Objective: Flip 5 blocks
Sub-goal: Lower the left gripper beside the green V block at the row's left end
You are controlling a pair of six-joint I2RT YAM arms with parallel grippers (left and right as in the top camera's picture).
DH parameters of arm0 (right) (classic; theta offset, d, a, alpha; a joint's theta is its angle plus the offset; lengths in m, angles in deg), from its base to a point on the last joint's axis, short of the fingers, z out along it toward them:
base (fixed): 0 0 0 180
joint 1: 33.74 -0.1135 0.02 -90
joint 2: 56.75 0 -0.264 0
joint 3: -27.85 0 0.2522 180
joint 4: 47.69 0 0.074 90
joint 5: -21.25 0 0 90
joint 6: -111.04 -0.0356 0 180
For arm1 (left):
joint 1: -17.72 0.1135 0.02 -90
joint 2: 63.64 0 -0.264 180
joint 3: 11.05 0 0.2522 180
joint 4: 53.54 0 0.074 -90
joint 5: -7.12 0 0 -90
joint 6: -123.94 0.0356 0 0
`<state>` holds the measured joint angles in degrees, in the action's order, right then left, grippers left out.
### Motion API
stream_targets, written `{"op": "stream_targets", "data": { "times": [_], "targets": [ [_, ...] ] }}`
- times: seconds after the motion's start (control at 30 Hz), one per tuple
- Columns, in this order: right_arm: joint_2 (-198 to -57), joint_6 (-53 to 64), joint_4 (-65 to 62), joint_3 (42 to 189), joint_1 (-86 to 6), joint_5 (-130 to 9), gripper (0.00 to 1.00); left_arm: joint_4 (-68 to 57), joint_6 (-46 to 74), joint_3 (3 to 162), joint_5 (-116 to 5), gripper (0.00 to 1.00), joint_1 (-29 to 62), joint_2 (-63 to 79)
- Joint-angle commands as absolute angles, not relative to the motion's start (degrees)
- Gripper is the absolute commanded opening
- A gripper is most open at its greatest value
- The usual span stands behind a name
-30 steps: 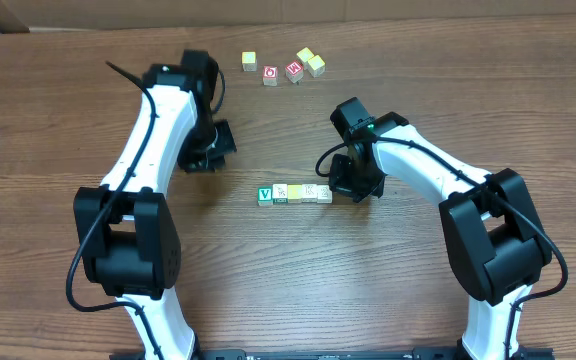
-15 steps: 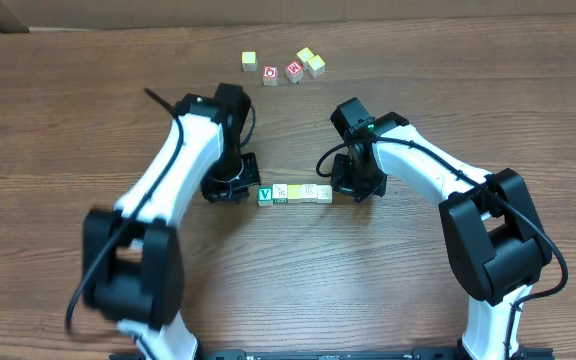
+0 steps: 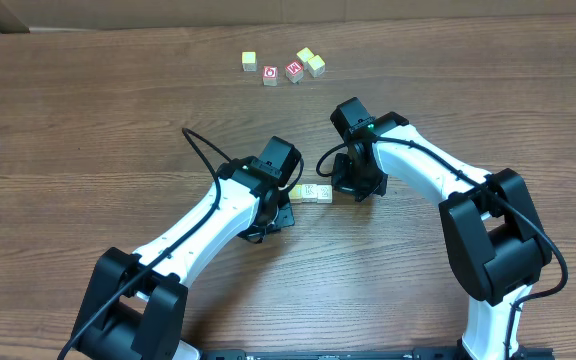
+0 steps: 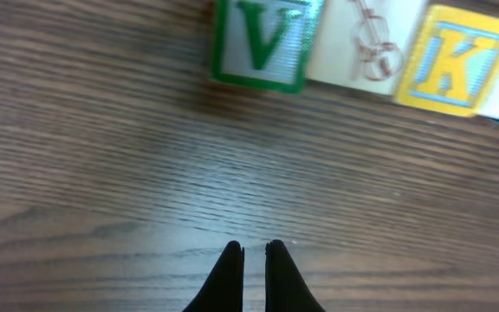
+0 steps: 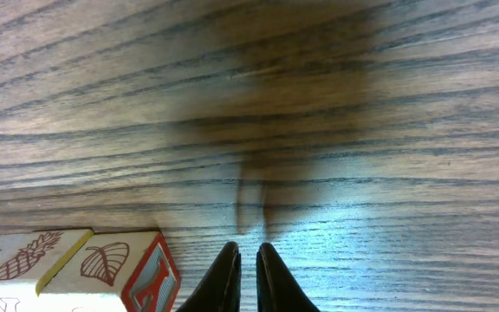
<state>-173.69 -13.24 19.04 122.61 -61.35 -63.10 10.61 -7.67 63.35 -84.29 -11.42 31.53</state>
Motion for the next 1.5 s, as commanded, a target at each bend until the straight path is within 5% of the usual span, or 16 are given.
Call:
{"op": "stream_targets", "data": {
  "times": [0.0, 0.37, 0.6, 1.47],
  "targets": [
    [-172.5, -13.1, 18.8, 122.9, -61.3, -63.8, 0.10, 8.5, -10.5, 61.9, -88.9, 0.04, -10.9, 31.7],
    [-172.5, -13.1, 18.8, 122.9, -61.3, -63.8, 0.10, 2.0, -8.5, 58.0, -91.4, 0.04, -9.9, 31.7],
    [-172.5, -13.1, 18.3, 122.9, -61.3, -63.8, 0.10, -0.1, 1.2, 58.0, -82.8, 0.04, -4.7, 31.7],
    [-172.5, -13.1, 18.0, 122.9, -61.3, -63.8, 0.10, -6.5, 1.8, 54.9, -80.5, 0.04, -3.7, 31.7]
  ]
}}
